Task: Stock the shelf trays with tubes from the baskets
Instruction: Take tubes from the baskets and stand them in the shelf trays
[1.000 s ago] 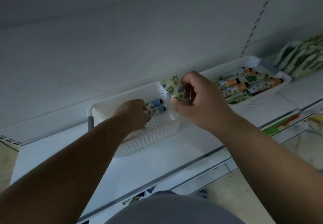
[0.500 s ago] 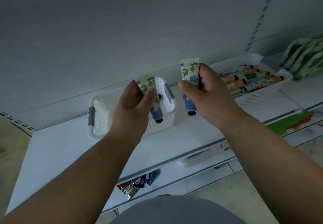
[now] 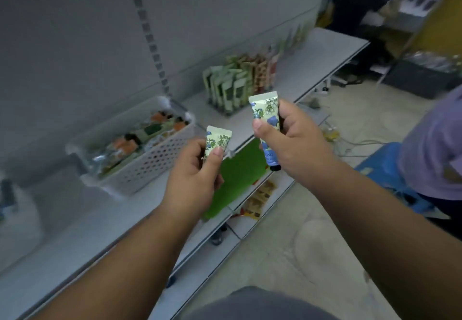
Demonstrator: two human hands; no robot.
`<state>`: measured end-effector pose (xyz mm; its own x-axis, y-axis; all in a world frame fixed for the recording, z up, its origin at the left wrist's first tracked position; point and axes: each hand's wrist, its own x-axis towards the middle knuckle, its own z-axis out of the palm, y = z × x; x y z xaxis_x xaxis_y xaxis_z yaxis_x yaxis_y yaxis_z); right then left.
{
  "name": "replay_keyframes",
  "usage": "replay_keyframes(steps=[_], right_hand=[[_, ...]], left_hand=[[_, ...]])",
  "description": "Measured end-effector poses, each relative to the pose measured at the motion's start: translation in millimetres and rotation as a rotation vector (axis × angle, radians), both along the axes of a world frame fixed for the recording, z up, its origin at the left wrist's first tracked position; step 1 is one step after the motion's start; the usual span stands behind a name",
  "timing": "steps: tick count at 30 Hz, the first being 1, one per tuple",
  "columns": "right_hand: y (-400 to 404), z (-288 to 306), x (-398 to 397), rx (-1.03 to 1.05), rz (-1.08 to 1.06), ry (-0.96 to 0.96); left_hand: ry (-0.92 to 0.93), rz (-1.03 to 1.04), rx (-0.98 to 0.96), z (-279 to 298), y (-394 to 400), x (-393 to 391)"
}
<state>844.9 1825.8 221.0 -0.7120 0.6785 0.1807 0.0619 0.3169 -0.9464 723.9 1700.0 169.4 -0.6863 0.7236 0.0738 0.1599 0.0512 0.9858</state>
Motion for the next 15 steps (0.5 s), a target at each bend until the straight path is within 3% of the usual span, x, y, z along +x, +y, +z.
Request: replay_keyframes(steps=[5,15], right_hand=[[79,7,26,0.031,-0.055,-0.007],[215,8,-5,0.009,-0.094,-0.036]], left_hand=[[0.008,-0.015,-0.036,2,79,30],[0.093,-0.044,-0.034,-1,231,-14]])
